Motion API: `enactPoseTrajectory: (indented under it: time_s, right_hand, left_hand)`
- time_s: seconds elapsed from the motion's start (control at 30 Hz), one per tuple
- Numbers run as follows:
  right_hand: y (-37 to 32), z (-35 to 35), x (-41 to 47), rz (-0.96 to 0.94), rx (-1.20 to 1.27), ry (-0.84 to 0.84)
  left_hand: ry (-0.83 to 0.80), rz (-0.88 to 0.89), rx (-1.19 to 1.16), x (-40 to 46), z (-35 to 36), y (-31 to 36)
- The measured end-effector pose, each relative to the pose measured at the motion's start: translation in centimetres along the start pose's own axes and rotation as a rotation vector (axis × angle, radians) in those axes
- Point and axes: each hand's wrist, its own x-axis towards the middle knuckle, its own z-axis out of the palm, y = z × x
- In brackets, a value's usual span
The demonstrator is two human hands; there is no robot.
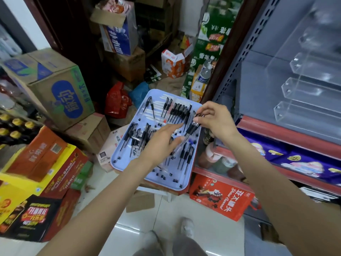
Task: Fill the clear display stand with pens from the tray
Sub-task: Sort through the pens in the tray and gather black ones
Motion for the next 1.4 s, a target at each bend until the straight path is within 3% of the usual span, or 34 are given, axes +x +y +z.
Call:
enactPoseTrajectory:
  time_s: [0.13,0.23,0.53,0.63,0.83,0.9,1.13,1.4]
  right_hand:
    - [-3.8,-3.5,-0.9,-0.186,0.014,0.129]
    - [-5.5,-7.2,-1.8,-0.243,0.121,0.265]
    - [-2.7,-22.0,-5.4,-0.198,0.400,0.365]
    - [-0.8,-27.1,-5.9,-0.229,0.413,0.411]
    - [2.0,-36.4,-4.3,-0.275,0.482,0.584]
    - [2.6,-38.2,-3.1,-0.266,0.485,0.613]
    - [4.0,-40.3,2.0,-0.199,0.272,0.562]
    - [3.7,-40.2,4.9,-0.193,-0.285,0.460]
  left_hand:
    - [-0.014,0.037,-0.122,2.9,-1.6,6.3]
    - [-0.003,0.112,-0.367,4.7,-2.5,10.5]
    - [0.006,0.408,-0.156,11.6,1.9,23.0]
    - [0.101,0.447,-0.111,14.3,4.6,26.3]
    - [0.539,0.360,-0.002,18.9,6.7,30.6]
    - [0.612,0.315,0.056,19.5,6.8,31.5]
    - [0.519,0.233,0.075,21.3,7.0,32.3]
    - [0.498,0.268,0.030,22.5,6.2,31.4]
